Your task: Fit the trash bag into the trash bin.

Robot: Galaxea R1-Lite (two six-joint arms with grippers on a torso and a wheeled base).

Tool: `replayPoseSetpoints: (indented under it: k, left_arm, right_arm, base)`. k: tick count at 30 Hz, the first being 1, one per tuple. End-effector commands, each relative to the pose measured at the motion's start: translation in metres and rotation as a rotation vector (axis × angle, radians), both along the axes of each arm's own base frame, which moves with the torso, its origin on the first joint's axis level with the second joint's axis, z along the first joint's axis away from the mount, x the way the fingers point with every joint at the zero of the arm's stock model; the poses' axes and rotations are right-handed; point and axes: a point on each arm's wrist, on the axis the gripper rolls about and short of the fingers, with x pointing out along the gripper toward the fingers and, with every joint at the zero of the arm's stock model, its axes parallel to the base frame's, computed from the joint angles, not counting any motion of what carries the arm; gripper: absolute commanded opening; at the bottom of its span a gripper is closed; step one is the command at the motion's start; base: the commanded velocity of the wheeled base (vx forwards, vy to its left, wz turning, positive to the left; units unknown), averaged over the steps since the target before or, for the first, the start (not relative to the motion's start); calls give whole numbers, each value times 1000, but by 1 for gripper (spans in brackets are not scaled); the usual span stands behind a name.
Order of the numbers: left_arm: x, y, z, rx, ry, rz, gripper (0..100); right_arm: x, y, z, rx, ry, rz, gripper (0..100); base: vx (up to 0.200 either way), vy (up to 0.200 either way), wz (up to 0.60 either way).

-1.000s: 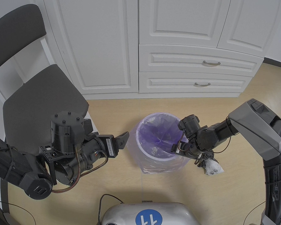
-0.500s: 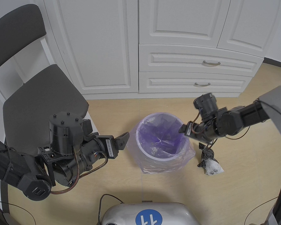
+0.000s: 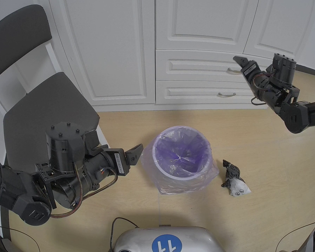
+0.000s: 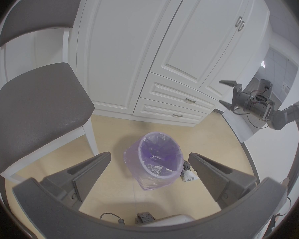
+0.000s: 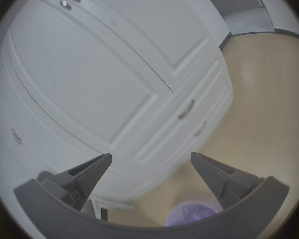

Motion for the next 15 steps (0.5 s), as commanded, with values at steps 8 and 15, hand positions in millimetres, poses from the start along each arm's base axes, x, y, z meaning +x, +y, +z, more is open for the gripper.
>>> replayPoseSetpoints:
  k: [8,15]
  left_arm:
    - [-3,3,7,-21,-27,1,100]
    - [-3,6,11,-28,-38,9,100]
  right_arm:
    - [12,-4,-18,-123,-207,-142,100]
    - [15,-22,-3,-130,-277,-156,100]
  base:
    - [0,0,0]
    - [0,0,0]
